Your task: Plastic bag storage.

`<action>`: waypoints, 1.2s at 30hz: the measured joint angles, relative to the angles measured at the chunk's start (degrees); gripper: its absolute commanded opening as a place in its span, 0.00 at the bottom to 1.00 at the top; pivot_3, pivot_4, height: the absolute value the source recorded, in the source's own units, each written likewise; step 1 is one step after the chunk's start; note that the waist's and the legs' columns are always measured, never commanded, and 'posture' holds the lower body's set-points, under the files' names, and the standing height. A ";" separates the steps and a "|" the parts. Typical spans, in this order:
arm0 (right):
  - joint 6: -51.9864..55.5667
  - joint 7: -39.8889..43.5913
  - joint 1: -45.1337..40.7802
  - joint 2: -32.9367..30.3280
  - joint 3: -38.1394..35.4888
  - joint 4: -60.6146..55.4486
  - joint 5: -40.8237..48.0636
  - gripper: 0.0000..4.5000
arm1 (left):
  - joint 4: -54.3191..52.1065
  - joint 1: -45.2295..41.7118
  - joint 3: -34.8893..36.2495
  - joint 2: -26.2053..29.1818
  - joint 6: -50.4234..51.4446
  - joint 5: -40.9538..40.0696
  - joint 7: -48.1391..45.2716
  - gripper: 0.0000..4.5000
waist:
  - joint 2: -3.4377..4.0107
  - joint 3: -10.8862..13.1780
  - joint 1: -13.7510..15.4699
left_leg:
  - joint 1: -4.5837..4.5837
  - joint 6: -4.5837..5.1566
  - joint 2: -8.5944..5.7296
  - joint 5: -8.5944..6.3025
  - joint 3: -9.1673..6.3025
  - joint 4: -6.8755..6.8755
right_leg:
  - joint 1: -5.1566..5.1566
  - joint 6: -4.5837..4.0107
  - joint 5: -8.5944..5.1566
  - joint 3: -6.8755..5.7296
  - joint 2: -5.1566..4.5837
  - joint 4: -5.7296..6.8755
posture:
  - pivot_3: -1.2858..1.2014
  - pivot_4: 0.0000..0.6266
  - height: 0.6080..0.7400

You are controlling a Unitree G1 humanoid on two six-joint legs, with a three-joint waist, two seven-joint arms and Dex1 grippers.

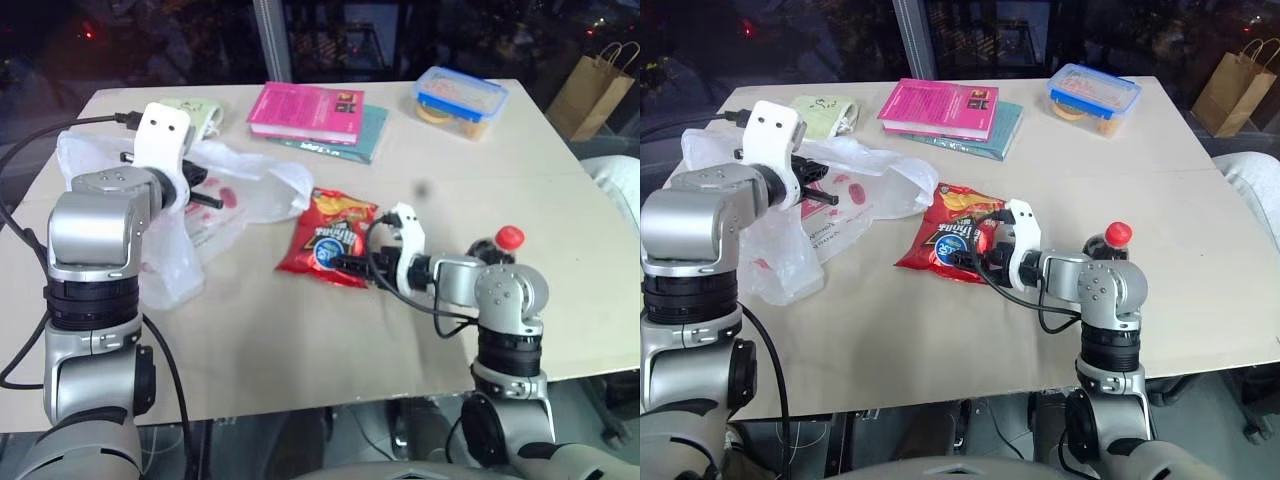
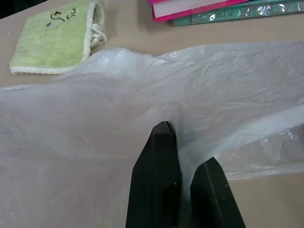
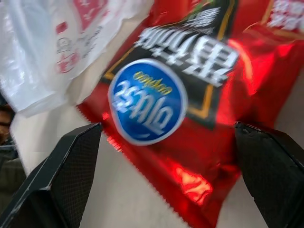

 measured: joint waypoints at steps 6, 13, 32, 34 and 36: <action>-0.17 -0.67 -0.92 -1.31 -0.57 -2.45 0.47 1.00 | -1.76 0.89 1.23 0.00 0.32 -0.43 0.85 0.00 | 0.01 0.00 -0.32 | -0.04 0.00 0.00 0.00 -0.01 0.00 | -0.03 0.00 0.00 0.01 0.00 0.00 | 0.52 0.24 1.00; 4.01 -1.24 0.93 0.30 -3.72 -9.09 3.56 1.00 | -3.36 2.67 1.63 -0.05 0.92 -1.12 1.59 0.00 | 0.00 -0.01 -0.98 | -0.03 0.00 0.02 0.00 -0.03 -0.02 | -0.03 0.00 0.00 -0.01 0.02 0.01 | 0.52 0.24 1.00; -7.75 -0.30 2.26 2.94 3.81 5.68 0.42 0.65 | -4.28 3.14 1.68 0.10 1.31 -2.45 1.60 0.00 | 0.00 -0.01 -1.33 | 0.03 0.00 0.05 0.00 0.00 -0.05 | -0.04 0.00 0.00 0.05 0.05 0.00 | 0.52 0.24 1.00; -8.81 0.14 2.48 2.59 5.52 6.84 0.02 0.46 | -4.33 3.18 2.02 0.08 1.52 -2.82 1.61 0.00 | 0.00 0.00 -1.33 | 0.03 0.00 0.06 0.00 0.00 -0.08 | -0.04 0.00 0.00 0.05 0.06 0.00 | 0.52 0.24 1.00; -9.68 0.73 2.98 1.80 6.48 7.37 -0.20 0.24 | -4.73 3.45 2.61 0.05 1.60 -3.20 1.66 0.00 | 0.00 0.00 -1.29 | 0.03 0.00 0.05 0.00 0.00 -0.08 | -0.04 0.00 0.00 0.06 0.05 -0.01 | 0.52 0.24 1.00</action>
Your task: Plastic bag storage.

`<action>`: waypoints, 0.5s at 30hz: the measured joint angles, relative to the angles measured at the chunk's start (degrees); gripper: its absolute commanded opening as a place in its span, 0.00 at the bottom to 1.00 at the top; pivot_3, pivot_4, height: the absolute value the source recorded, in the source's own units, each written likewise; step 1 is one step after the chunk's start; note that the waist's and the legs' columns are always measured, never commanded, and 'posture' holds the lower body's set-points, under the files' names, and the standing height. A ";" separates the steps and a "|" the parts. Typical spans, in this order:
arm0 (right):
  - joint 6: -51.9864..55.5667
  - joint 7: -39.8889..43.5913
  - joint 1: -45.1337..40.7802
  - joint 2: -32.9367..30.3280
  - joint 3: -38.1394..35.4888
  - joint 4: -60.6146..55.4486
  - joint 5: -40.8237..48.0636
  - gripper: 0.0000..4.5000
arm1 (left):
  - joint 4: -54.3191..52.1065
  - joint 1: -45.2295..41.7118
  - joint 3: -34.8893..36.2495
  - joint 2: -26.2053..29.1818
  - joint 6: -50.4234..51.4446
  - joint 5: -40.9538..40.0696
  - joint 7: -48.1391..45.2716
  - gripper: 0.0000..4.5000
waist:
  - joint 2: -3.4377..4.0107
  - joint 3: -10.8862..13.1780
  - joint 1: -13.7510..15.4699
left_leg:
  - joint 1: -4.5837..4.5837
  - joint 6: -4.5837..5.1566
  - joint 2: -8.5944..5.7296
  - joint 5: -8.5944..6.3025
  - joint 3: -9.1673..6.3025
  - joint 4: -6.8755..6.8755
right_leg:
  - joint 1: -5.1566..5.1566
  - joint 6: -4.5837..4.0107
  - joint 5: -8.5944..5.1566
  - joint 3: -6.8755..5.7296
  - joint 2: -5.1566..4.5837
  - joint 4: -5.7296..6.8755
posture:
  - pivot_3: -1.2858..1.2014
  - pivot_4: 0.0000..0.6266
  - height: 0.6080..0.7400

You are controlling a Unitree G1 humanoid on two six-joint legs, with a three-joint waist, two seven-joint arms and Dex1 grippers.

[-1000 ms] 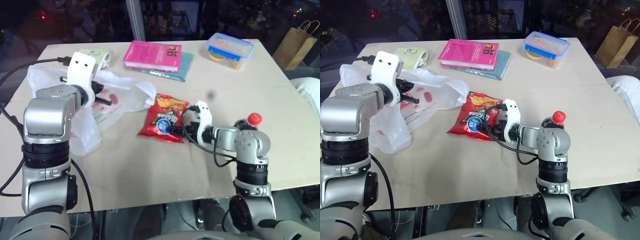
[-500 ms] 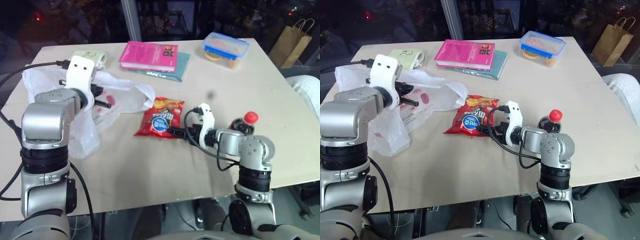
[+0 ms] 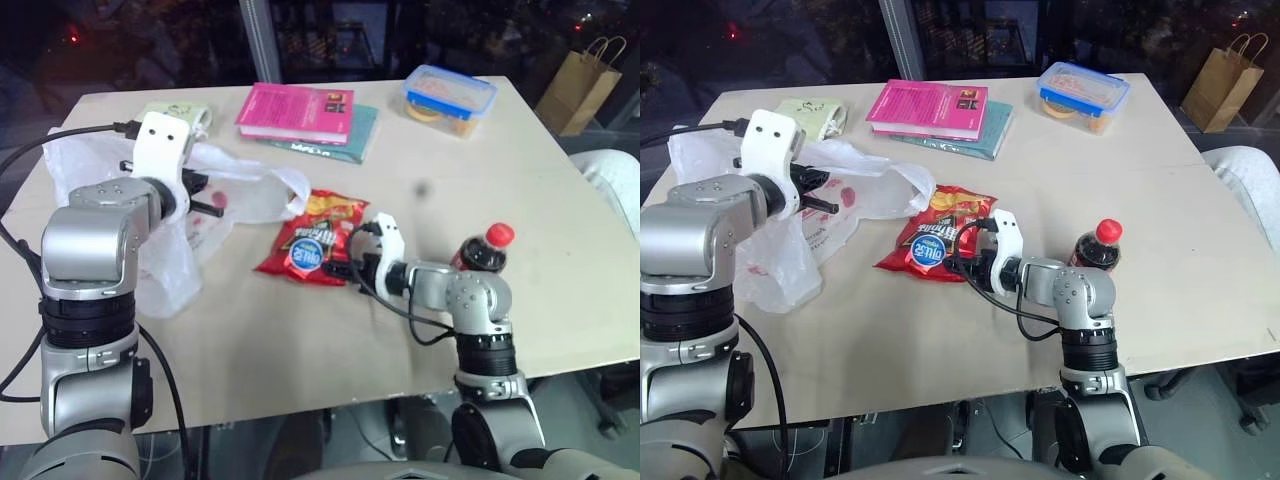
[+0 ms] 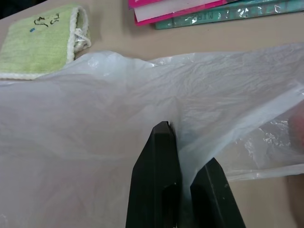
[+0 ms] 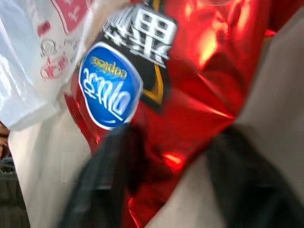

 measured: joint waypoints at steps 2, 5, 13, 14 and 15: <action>-0.25 0.74 0.35 -1.19 0.56 -0.20 0.10 0.03 | -0.07 0.14 0.82 -0.16 0.11 -0.10 0.18 0.00 | 0.00 0.00 0.06 | -0.01 0.00 -0.01 0.00 -0.01 0.00 | 0.00 0.00 0.00 0.01 -0.02 -0.02 | 0.52 0.24 1.00; -0.53 1.89 1.17 -3.07 1.10 -2.16 0.71 0.01 | 0.05 -0.26 1.80 -0.85 0.44 -0.59 0.57 0.00 | 0.00 0.00 0.30 | -0.03 0.00 -0.05 0.00 -0.02 0.01 | 0.02 0.01 0.00 -0.04 -0.04 -0.03 | 0.52 0.24 1.00; 0.82 5.26 4.48 -8.23 -0.97 -13.52 6.47 0.01 | 5.18 -7.11 6.36 -6.37 1.35 -2.36 3.39 0.00 | 0.00 0.01 0.34 | -0.10 0.00 -0.06 0.00 -0.06 0.02 | 0.01 0.01 0.00 -0.10 -0.05 -0.07 | 0.52 0.24 1.00; 1.85 5.93 4.52 -8.88 -1.28 -15.66 8.25 0.01 | 6.67 -8.72 6.78 -7.05 1.35 -2.49 4.00 0.00 | 0.00 0.01 0.28 | -0.10 0.00 -0.05 0.00 -0.07 0.02 | 0.01 0.01 0.00 -0.11 -0.04 -0.07 | 0.52 0.24 1.00; 2.37 6.49 4.50 -9.16 -1.31 -17.21 9.46 0.01 | 7.46 -9.51 7.17 -7.18 1.34 -2.53 4.35 0.00 | 0.00 0.01 0.07 | -0.08 0.00 -0.03 0.00 -0.06 0.02 | 0.01 0.01 0.00 -0.09 -0.02 -0.07 | 0.52 0.24 1.00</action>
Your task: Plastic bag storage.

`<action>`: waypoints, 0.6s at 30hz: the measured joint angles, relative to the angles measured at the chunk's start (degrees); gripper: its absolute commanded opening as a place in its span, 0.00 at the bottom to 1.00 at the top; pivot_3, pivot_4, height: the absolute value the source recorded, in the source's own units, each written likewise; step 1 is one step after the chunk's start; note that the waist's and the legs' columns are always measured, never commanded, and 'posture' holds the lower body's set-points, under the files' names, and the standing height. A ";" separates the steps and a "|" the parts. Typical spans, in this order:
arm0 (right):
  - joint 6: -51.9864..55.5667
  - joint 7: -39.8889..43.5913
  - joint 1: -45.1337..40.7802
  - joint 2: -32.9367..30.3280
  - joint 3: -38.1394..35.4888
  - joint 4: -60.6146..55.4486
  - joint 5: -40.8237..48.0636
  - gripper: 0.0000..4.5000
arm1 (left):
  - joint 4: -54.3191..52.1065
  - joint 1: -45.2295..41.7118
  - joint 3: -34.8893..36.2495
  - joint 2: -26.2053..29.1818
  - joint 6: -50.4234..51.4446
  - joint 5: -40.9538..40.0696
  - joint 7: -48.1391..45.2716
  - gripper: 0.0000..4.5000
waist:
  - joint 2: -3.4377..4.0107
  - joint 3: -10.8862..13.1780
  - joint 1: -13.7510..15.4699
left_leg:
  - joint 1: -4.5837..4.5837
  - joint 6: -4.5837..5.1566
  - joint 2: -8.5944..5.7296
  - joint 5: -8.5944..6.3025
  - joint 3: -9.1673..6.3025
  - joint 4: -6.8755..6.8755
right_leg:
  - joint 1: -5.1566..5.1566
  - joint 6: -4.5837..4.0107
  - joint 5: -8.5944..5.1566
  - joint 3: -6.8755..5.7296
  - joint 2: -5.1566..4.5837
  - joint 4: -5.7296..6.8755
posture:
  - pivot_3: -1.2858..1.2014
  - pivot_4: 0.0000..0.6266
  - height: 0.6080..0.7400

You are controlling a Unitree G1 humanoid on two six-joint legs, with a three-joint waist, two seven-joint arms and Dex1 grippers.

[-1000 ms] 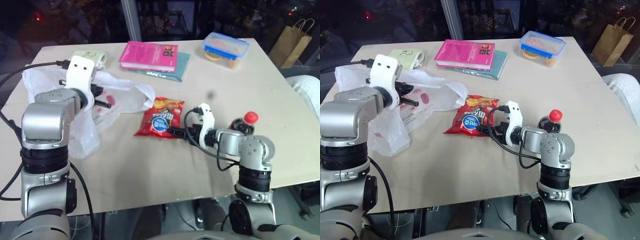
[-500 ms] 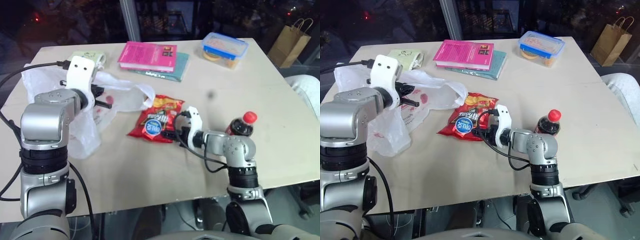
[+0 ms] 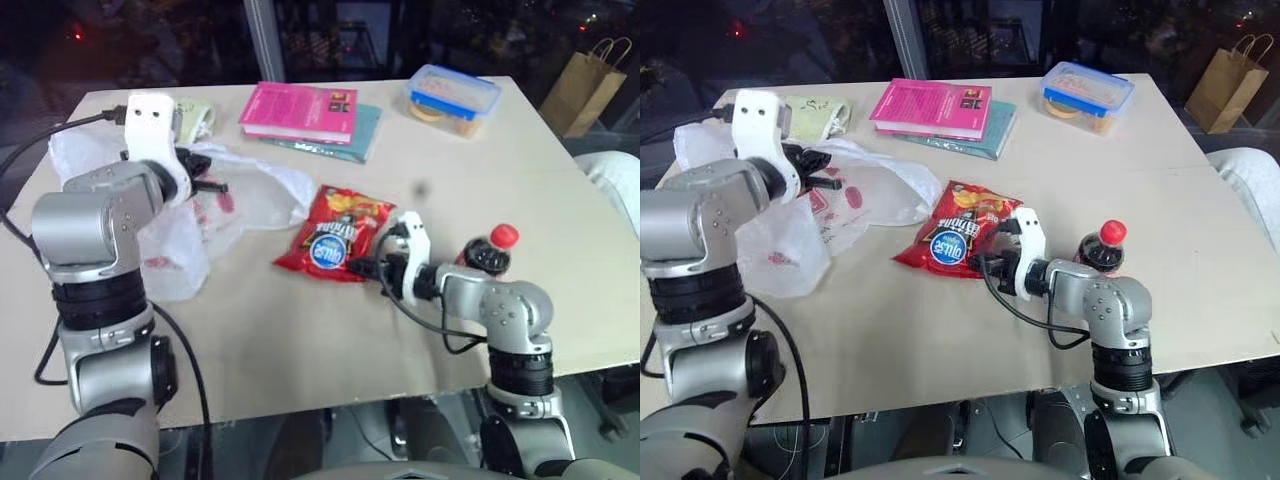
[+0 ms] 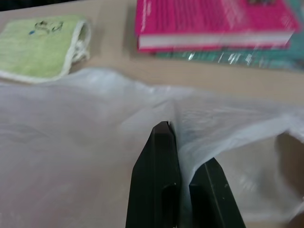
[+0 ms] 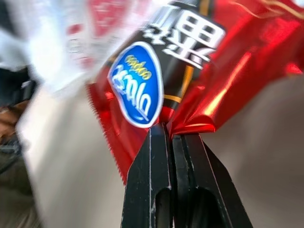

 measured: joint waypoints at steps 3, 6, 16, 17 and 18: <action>1.90 0.41 -0.04 -0.57 -0.79 -3.43 4.21 0.01 | 2.04 -1.36 -0.12 -0.01 -0.71 -0.01 0.13 0.00 | 0.01 0.00 -0.04 | 0.04 0.00 0.01 0.00 0.02 -0.02 | 0.00 0.00 0.00 0.04 0.01 0.01 | 0.52 0.24 1.00; 3.00 0.31 -0.06 -1.41 -1.91 -5.63 7.10 0.01 | 4.81 -2.07 -0.39 -0.49 -2.43 0.00 0.24 0.00 | 0.01 0.01 0.15 | 0.00 0.00 -0.01 0.00 0.02 -0.01 | 0.00 0.00 0.00 0.04 -0.01 0.01 | 0.52 0.24 1.00; 4.39 -0.19 0.14 -7.99 -4.71 -12.82 19.01 0.01 | 11.59 -7.97 -2.19 -3.38 -6.59 -0.91 0.98 0.00 | -0.01 0.01 0.30 | -0.04 0.00 -0.04 0.00 0.01 0.00 | 0.00 0.00 0.00 0.00 -0.06 -0.03 | 0.52 0.24 1.00; 4.40 -0.44 0.31 -8.78 -5.05 -13.47 20.14 0.01 | 12.33 -8.26 -2.56 -3.60 -6.87 -0.95 0.94 0.00 | -0.01 0.01 0.31 | -0.04 0.00 -0.04 0.00 0.01 0.00 | 0.00 0.00 0.00 0.00 -0.06 -0.03 | 0.52 0.24 1.00; 4.38 -0.98 0.68 -9.79 -5.39 -14.33 21.86 0.01 | 13.25 -8.90 -3.14 -4.00 -7.37 -0.94 0.89 0.00 | -0.01 0.01 0.31 | -0.05 0.00 -0.04 0.00 0.02 0.00 | 0.00 0.00 0.00 0.01 -0.06 -0.03 | 0.52 0.24 1.00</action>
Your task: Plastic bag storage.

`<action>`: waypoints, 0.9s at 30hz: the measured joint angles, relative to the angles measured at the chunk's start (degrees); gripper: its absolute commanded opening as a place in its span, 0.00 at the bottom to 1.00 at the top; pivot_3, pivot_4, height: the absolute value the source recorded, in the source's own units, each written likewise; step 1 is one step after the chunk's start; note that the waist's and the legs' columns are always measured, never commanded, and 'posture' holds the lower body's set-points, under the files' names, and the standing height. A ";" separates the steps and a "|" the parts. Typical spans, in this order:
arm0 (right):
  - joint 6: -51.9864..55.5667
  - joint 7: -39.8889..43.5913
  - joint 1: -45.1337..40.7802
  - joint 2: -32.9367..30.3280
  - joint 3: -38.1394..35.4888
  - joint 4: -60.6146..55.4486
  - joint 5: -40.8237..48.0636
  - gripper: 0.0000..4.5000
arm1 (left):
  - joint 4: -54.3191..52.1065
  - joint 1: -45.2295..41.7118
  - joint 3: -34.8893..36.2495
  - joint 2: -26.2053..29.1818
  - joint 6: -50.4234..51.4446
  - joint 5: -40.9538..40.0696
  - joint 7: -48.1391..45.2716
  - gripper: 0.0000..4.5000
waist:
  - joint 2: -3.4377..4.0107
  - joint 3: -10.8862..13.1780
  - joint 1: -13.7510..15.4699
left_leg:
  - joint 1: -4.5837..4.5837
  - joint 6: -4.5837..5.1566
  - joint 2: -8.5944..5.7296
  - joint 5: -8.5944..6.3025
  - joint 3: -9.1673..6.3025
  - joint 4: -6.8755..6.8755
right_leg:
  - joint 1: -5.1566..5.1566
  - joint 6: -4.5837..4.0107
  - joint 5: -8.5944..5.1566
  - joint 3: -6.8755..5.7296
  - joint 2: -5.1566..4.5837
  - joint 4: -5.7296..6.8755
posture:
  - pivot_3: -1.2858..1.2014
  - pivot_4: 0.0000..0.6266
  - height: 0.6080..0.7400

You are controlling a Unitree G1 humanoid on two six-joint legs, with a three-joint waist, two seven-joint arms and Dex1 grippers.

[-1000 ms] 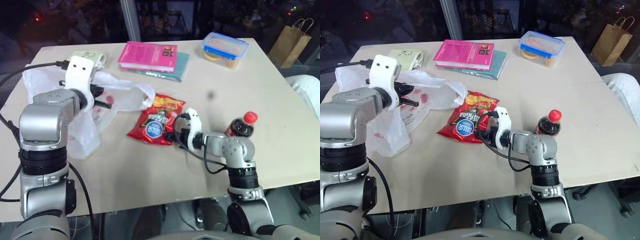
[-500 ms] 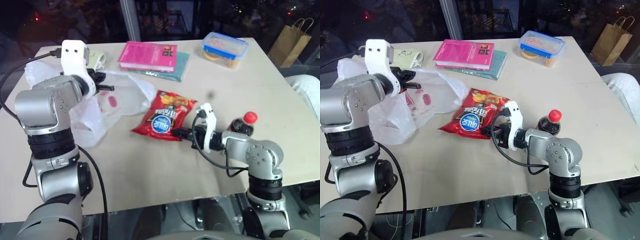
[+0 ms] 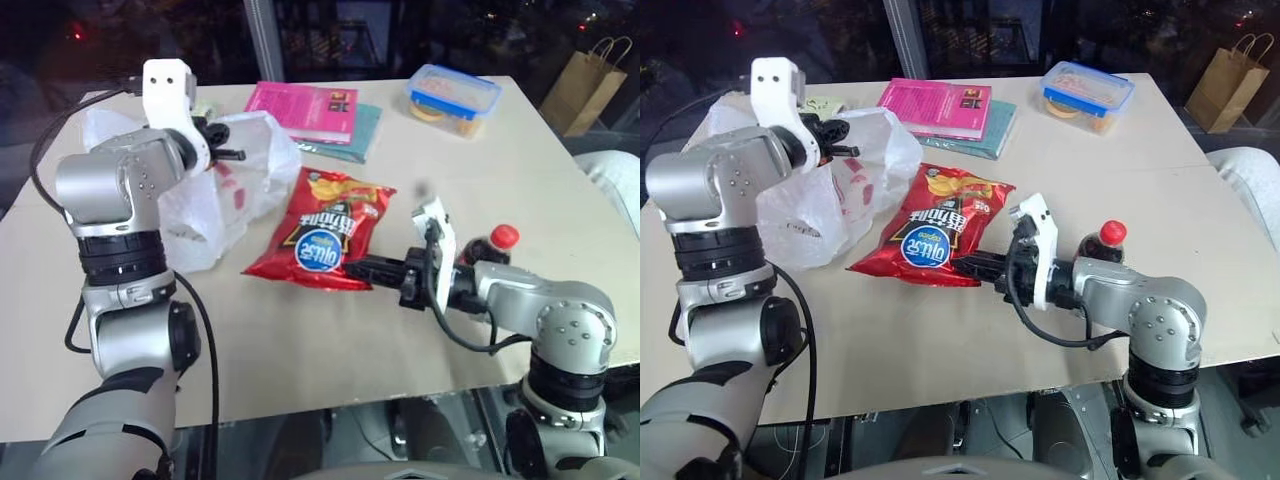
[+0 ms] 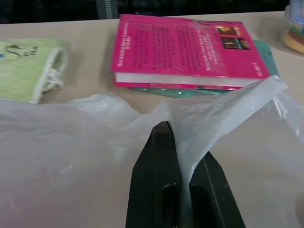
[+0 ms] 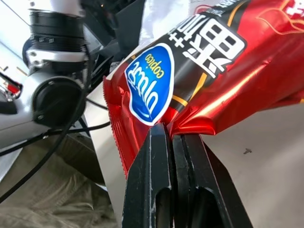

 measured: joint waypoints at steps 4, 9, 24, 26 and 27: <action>-0.16 -1.17 0.37 -2.31 0.27 -0.87 2.64 0.01 | 1.20 -1.78 -1.18 -1.77 -1.38 -0.33 -0.45 0.00 | 0.00 0.00 0.02 | 0.00 0.00 -0.01 0.00 0.02 0.00 | 0.00 0.00 0.00 0.01 -0.01 0.00 | 0.52 0.24 1.00; -0.99 -3.28 0.38 -6.38 0.46 -1.40 7.17 0.01 | 3.59 -3.32 -2.04 -3.12 -2.83 -1.20 -0.96 0.00 | -0.01 0.01 -0.05 | -0.01 0.00 0.01 0.00 0.02 0.00 | 0.00 0.01 0.00 0.01 0.00 0.00 | 0.52 0.24 1.00; -12.55 5.16 -11.89 -6.61 19.33 19.61 -9.77 0.01 | -9.85 0.89 -0.54 -1.40 8.77 -11.45 -6.07 0.00 | 0.00 0.02 -0.28 | 0.00 0.01 0.04 0.00 0.04 0.01 | -0.01 0.00 -0.01 0.04 0.05 -0.02 | 0.52 0.24 1.00; -14.30 9.17 -13.43 -6.74 21.53 22.73 -12.15 0.01 | -11.39 2.36 -0.97 -0.84 9.49 -12.47 -7.02 0.00 | 0.00 0.02 -0.21 | -0.01 0.01 0.04 0.00 0.03 0.01 | -0.01 0.00 0.00 0.03 0.05 -0.02 | 0.52 0.24 1.00; -14.87 10.59 -14.07 -6.73 22.33 23.61 -12.96 0.01 | -11.77 2.56 -0.97 -0.76 9.54 -12.62 -7.18 0.00 | 0.00 0.02 -0.17 | -0.01 0.01 0.03 0.00 0.04 0.01 | -0.01 0.00 0.00 0.03 0.04 -0.03 | 0.52 0.24 1.00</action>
